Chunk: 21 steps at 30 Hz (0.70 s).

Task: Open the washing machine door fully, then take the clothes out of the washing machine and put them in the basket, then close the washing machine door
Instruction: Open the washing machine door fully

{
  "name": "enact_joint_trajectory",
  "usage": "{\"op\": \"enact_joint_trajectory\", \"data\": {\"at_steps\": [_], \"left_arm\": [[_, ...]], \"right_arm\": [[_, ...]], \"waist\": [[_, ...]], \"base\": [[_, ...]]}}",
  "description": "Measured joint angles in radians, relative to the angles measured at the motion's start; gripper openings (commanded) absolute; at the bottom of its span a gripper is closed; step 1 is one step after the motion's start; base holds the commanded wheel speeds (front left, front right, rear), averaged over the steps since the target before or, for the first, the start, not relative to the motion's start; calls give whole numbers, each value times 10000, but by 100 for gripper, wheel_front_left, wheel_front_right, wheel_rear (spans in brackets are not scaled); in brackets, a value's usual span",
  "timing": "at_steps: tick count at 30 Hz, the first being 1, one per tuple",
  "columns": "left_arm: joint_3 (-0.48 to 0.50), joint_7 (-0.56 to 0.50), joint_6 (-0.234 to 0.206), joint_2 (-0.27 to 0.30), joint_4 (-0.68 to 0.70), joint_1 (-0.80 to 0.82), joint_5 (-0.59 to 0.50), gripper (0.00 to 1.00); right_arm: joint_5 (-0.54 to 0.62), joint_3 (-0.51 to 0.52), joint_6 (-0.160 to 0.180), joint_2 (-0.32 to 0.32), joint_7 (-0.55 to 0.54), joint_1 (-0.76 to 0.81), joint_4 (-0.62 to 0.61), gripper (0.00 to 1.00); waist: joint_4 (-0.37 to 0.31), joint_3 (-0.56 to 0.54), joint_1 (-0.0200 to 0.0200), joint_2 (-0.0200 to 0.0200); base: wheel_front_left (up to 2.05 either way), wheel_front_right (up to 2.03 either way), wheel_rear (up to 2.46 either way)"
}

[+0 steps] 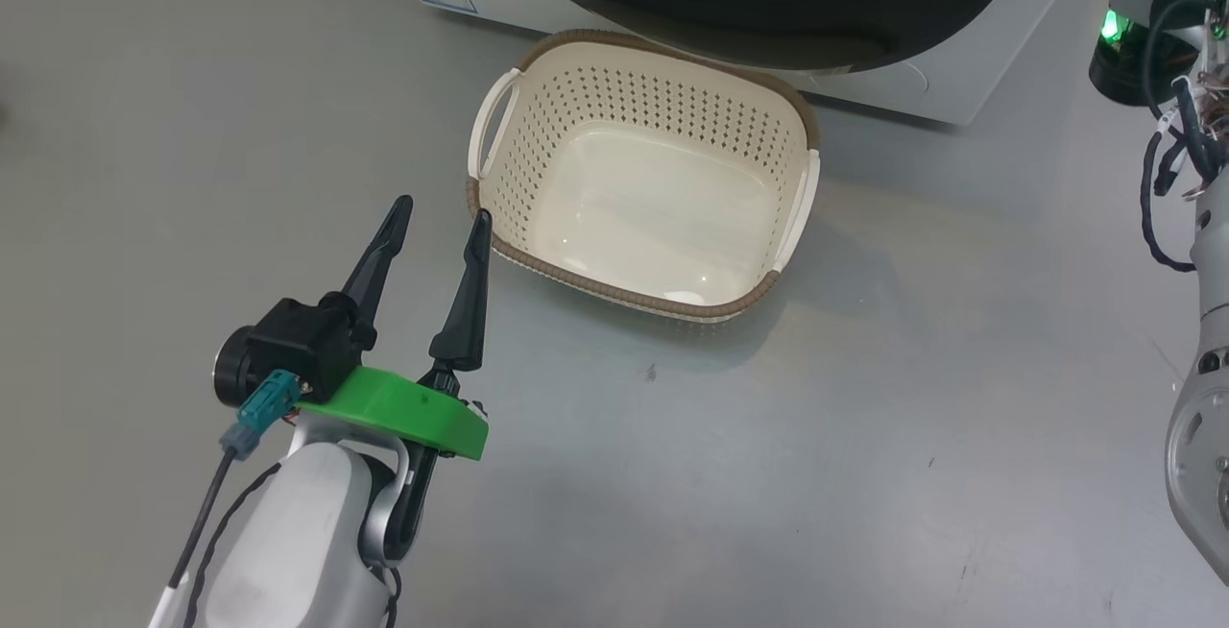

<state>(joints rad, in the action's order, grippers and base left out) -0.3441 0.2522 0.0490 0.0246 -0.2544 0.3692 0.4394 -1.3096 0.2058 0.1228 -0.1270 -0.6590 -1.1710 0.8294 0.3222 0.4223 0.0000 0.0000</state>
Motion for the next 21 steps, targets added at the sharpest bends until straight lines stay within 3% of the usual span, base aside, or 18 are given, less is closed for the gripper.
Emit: {"op": "enact_joint_trajectory", "data": {"at_steps": [14,18,21], "left_arm": [[-15,0,-2,2,33,-168,-6,100],[-10,0,-8,4,33,-171,-6,100],[-8,0,-8,6,6,-181,-6,100]], "right_arm": [[224,-236,-31,36,6,156,-98,0],[495,-397,-451,-33,336,180,-374,0],[1202,-853,-1049,-372,717,424,-604,0]], "waist": [[-97,-213,0,0],[-110,-203,0,0],[-115,-268,0,0]], "base": [[0,0,0],[0,0,0],[0,0,0]]}}
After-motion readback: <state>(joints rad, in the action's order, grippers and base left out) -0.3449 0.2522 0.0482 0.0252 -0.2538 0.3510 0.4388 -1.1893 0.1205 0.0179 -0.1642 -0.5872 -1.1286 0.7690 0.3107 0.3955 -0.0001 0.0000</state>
